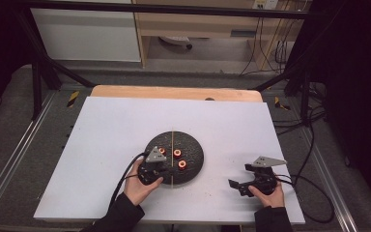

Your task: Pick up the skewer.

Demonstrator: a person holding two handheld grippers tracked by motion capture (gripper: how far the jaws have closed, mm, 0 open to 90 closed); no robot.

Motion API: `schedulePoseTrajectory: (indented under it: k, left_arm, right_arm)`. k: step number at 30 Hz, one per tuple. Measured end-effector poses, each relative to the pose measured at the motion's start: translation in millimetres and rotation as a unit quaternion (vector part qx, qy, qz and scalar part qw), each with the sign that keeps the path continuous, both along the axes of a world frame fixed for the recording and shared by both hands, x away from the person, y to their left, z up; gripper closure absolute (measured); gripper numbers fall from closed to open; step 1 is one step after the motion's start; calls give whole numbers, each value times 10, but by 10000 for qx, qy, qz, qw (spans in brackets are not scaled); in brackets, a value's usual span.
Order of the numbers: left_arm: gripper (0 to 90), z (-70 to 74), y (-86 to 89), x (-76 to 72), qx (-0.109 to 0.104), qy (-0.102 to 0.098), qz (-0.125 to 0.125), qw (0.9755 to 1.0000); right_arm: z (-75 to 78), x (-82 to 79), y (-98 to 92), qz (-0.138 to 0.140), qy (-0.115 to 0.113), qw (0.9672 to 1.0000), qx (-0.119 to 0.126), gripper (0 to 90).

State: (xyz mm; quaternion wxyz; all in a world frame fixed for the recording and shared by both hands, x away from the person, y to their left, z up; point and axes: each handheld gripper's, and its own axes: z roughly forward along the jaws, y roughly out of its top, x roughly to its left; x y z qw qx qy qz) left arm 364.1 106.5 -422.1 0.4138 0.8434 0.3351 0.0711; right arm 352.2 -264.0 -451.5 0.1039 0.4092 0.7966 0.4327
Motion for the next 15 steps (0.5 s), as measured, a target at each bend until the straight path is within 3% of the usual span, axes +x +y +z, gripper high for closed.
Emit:
schedulePoseTrajectory:
  k: [15]
  left_arm:
    - [894, -83, -64, 14, 280, 97, -161, 9994]
  right_arm:
    - [3, -1, -2, 8, 6, 10000, 1, 12]
